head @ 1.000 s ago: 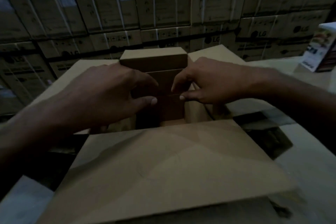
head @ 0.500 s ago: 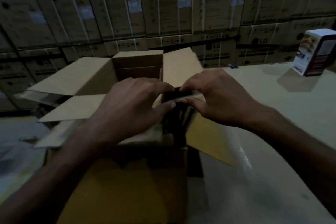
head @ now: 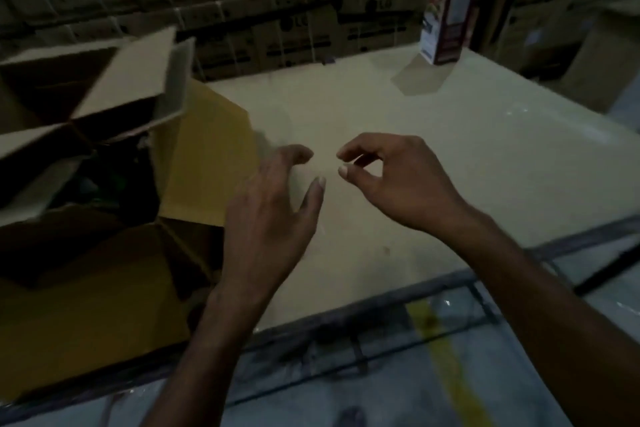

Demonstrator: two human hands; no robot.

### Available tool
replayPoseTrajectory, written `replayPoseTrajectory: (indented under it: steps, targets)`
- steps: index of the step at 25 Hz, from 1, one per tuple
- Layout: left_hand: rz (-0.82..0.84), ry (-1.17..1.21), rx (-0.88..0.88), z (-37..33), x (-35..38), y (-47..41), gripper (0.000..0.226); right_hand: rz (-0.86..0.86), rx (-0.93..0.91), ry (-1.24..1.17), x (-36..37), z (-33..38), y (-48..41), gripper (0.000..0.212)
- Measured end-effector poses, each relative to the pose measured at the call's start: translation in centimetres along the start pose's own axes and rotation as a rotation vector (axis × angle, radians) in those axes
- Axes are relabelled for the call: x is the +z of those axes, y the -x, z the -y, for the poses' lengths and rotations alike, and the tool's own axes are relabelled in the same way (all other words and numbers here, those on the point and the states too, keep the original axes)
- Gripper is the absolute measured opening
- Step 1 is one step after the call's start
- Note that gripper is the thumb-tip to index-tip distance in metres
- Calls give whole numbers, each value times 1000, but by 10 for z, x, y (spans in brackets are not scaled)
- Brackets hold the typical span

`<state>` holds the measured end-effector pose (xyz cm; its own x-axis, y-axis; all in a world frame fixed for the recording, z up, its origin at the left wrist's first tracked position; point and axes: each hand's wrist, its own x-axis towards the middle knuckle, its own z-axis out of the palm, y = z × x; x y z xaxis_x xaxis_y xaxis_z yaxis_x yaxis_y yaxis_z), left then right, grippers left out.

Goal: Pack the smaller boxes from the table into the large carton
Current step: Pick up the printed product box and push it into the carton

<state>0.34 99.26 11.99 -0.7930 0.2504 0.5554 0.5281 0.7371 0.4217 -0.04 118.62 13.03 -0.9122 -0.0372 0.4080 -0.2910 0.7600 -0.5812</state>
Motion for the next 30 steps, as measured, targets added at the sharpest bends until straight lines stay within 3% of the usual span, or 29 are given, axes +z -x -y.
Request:
replayPoseTrajectory:
  steps: [7,15,18,25,27,30]
  targets:
    - [200,287,-132,-18,136,-9,34,-40,363,-157,-13,-122,49,11]
    - [301,262,-379,-63,237,-42,20,-31,469,-328,-37,-247,39,14]
    - [260,231,-527,-96,271,-46,19,81,443,-420,-42,-304,26,17]
    - [-76,192,-891,-229,327,-19,17,567,163,-509,-104,-402,6,21]
    - [-125,156,-928,-270,339,-4,16,629,84,-506,-124,-419,15,21]
    - [-172,73,-972,-332,358,11,33,684,44,-552,-154,-446,44,21]
